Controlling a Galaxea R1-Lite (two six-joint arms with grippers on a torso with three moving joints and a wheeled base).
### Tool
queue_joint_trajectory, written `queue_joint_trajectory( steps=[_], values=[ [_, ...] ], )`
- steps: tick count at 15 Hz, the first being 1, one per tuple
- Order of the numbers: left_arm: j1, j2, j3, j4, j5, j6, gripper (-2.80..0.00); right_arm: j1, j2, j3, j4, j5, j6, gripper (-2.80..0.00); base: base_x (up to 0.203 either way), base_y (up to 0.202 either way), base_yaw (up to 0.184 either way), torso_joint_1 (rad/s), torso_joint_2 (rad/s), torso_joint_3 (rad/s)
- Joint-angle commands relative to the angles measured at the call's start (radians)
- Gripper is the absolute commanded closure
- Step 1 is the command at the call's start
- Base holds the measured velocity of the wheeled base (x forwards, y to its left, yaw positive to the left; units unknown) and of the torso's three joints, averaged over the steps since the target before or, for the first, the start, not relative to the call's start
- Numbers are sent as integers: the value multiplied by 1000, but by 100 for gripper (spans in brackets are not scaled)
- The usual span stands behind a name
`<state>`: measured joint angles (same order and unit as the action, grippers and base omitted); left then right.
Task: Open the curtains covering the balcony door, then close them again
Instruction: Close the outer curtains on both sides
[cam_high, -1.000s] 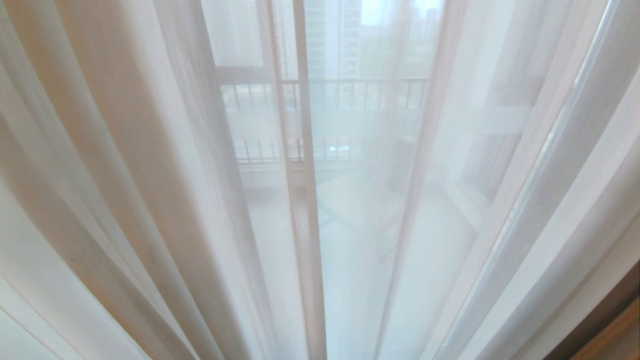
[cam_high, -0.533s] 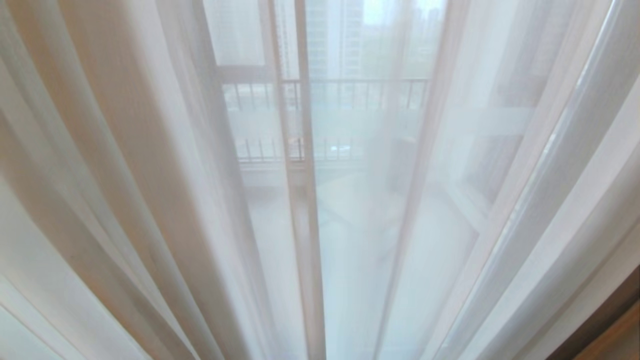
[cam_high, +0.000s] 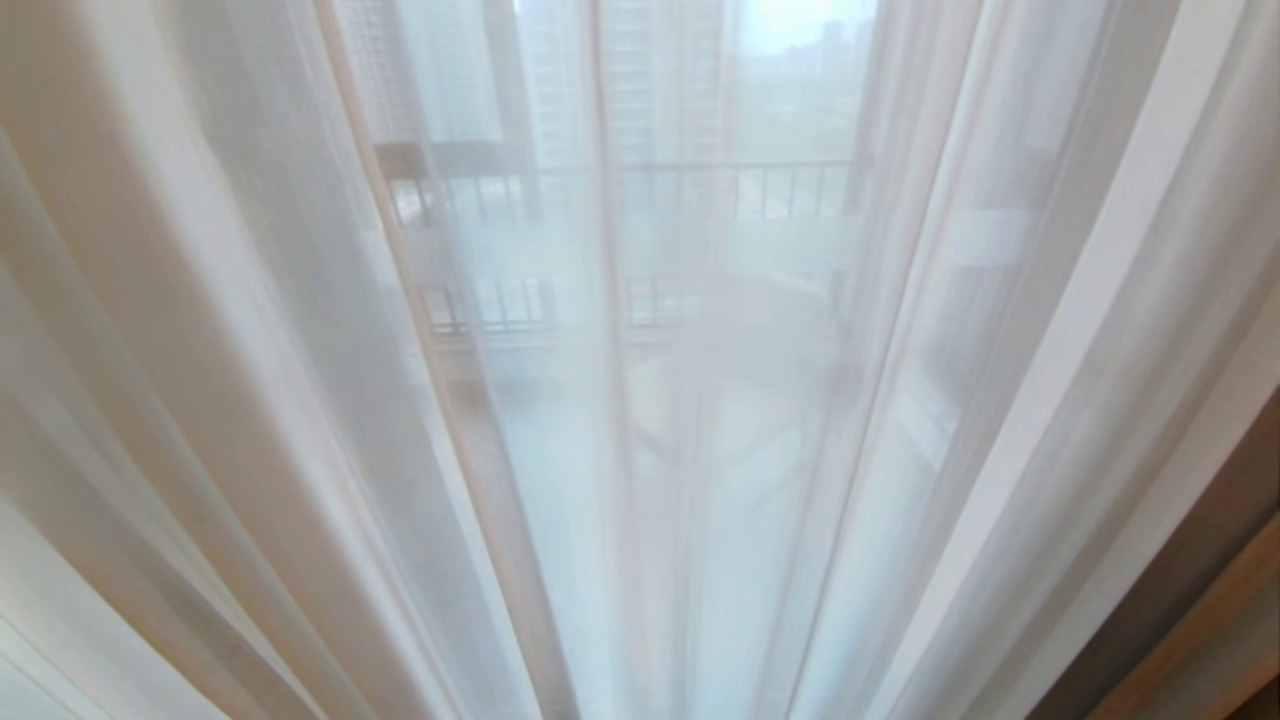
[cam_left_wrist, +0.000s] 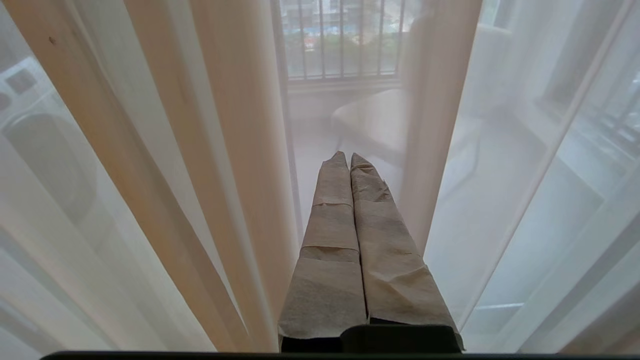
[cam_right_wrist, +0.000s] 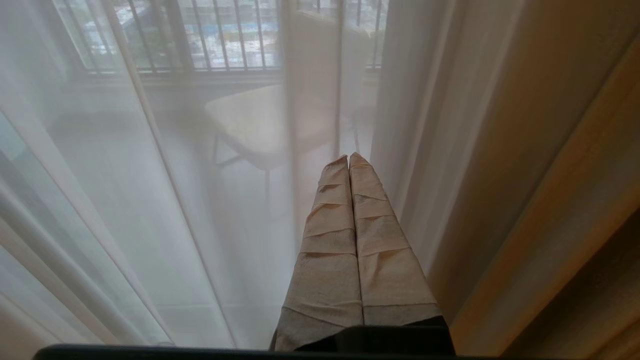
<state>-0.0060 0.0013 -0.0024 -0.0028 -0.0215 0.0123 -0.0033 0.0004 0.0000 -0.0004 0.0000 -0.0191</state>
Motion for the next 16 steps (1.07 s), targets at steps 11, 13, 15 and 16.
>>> queue_joint_trajectory(
  steps=[11, 13, 15, 16],
  values=[
    [0, -1, 1, 1, 2, 0, 0, -3, 0, 0, 0, 2, -1, 0, 0, -192, 0, 1, 2, 3],
    [0, -1, 1, 1, 2, 0, 0, -1, 0, 0, 0, 2, -1, 0, 0, -192, 1, -1, 2, 1],
    [0, -1, 1, 1, 2, 0, 0, -3, 0, 0, 0, 2, -1, 0, 0, -192, -1, 3, 5, 4],
    [0, -1, 1, 1, 2, 0, 0, -1, 0, 0, 0, 2, -1, 0, 0, -191, -2, 1, 6, 2]
  ],
)
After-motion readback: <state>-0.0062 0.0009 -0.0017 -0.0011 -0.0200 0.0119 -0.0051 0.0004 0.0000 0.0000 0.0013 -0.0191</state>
